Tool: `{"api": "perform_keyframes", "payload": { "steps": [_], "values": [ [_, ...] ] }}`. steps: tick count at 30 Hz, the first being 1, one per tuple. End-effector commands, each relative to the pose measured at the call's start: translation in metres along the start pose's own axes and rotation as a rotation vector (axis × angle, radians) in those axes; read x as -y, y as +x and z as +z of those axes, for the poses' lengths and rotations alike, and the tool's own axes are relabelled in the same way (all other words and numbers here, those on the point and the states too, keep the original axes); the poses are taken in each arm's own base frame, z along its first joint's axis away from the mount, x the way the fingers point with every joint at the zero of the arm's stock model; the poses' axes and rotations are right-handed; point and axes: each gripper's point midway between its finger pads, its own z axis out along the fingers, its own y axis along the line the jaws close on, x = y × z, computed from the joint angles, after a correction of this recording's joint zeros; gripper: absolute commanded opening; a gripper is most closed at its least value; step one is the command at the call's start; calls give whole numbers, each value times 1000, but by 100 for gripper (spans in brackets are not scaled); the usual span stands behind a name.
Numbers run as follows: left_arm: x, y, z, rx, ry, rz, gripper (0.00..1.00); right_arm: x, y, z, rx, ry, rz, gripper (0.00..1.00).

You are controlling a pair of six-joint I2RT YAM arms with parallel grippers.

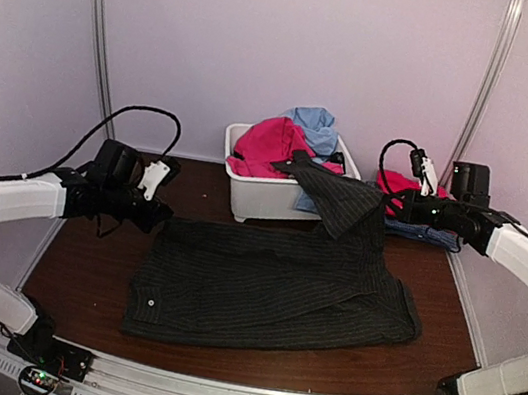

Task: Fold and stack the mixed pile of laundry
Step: Fold the 1/3-folded shirt at the center of the board.

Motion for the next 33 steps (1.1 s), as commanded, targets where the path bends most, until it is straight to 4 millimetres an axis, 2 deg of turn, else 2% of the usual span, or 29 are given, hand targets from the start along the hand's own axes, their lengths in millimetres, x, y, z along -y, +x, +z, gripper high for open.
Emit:
{"api": "perform_keyframes", "payload": {
  "steps": [1, 4, 7, 10, 14, 18, 21, 24, 33],
  "values": [
    [26, 9, -16, 26, 54, -11, 0, -1, 20, -14, -19, 33, 40, 0],
    [37, 29, -24, -25, 52, 10, 0, -3, 29, -25, -19, 45, 58, 0],
    [41, 53, -29, -120, 6, 78, 0, -6, 38, -36, -10, 49, 93, 0],
    [40, 67, -33, -176, -40, 134, 0, -3, 52, -45, -14, 80, 127, 0],
    [44, 59, -44, -124, -27, 151, 0, 4, 66, -59, -19, 144, 169, 0],
    [53, 43, -58, -52, 20, 212, 0, 10, 82, -70, -13, 195, 220, 0],
    [60, 35, -65, -35, 62, 300, 0, 11, 97, -72, -39, 200, 246, 0],
    [64, 39, -65, -75, 75, 403, 0, 6, 107, -69, -55, 161, 276, 0],
    [99, 101, -53, -238, 228, 738, 0, 9, 117, -60, -100, 154, 285, 0]
  ]
}}
